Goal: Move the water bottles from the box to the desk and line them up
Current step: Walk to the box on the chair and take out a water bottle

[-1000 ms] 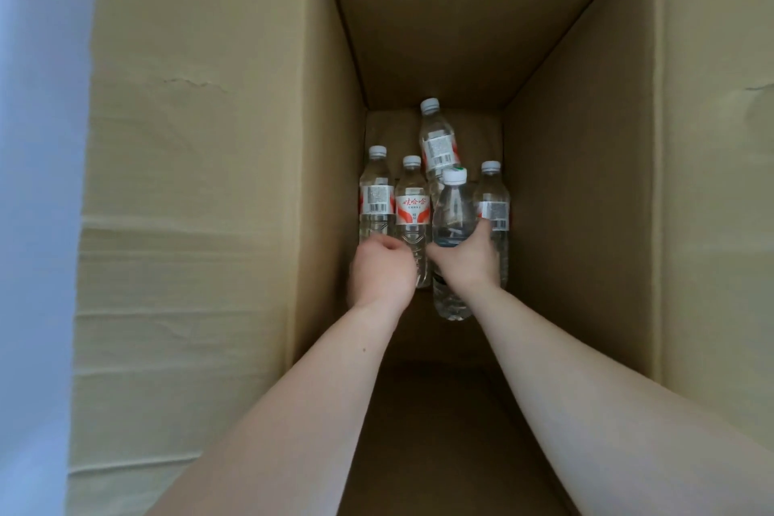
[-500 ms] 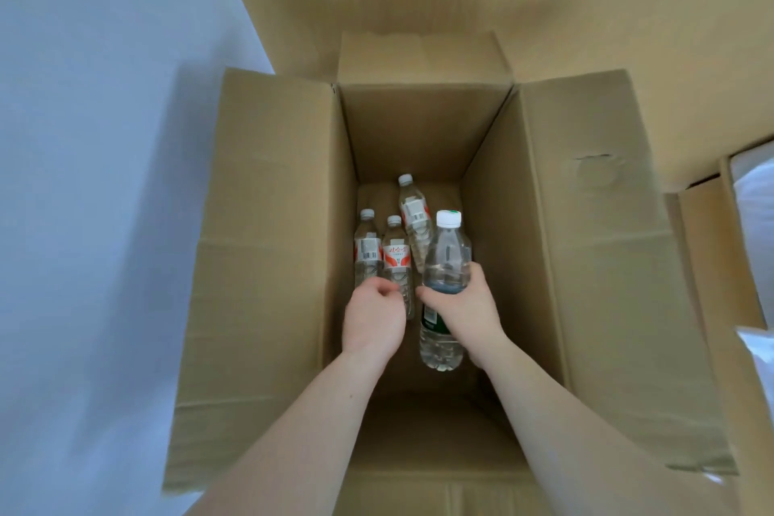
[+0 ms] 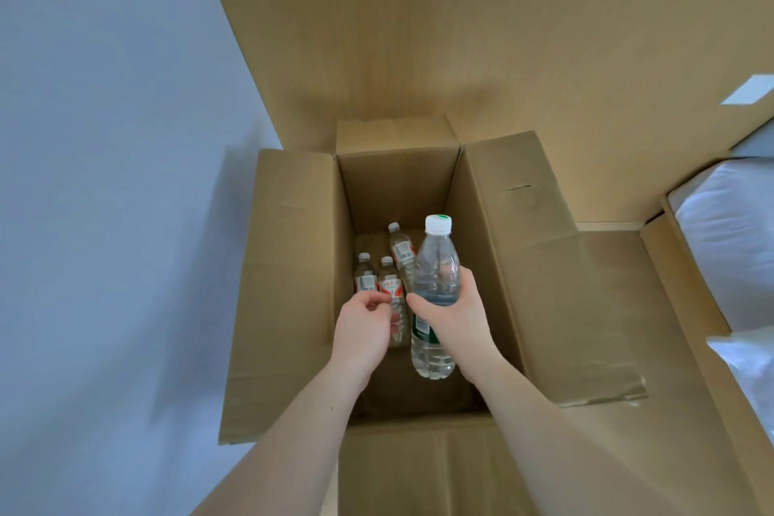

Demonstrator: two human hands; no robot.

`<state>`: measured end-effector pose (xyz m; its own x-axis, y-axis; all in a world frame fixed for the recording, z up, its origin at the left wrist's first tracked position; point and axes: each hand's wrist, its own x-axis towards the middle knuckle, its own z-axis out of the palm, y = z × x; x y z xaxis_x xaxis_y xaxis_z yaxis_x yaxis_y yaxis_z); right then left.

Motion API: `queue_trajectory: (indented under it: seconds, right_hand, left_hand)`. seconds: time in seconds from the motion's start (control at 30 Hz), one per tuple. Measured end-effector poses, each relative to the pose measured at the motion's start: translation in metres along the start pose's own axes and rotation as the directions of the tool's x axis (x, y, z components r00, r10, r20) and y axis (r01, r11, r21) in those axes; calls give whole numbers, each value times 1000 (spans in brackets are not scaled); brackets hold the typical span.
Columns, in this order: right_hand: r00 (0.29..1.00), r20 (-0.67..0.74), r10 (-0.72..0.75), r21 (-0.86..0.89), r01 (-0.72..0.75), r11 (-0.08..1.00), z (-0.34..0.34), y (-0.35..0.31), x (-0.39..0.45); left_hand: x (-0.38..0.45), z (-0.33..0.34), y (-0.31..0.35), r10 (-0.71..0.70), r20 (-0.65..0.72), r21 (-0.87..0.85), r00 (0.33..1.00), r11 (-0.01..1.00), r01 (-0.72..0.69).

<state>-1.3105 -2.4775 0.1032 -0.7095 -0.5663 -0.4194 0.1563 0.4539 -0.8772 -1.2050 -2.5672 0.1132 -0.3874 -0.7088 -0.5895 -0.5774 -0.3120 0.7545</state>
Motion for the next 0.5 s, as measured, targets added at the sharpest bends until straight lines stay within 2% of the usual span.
queue_trajectory:
  seconds: [0.27, 0.5]
  right_hand:
    - [989, 41, -145, 45, 143, 989, -46, -23, -37]
    - [986, 5, -165, 35, 165, 986, -85, -18, -74]
  left_hand:
    - [-48, 6, 10, 98, -26, -3, 995, 995, -99]
    - [-80, 30, 12, 137, 18, 26, 990, 990, -138]
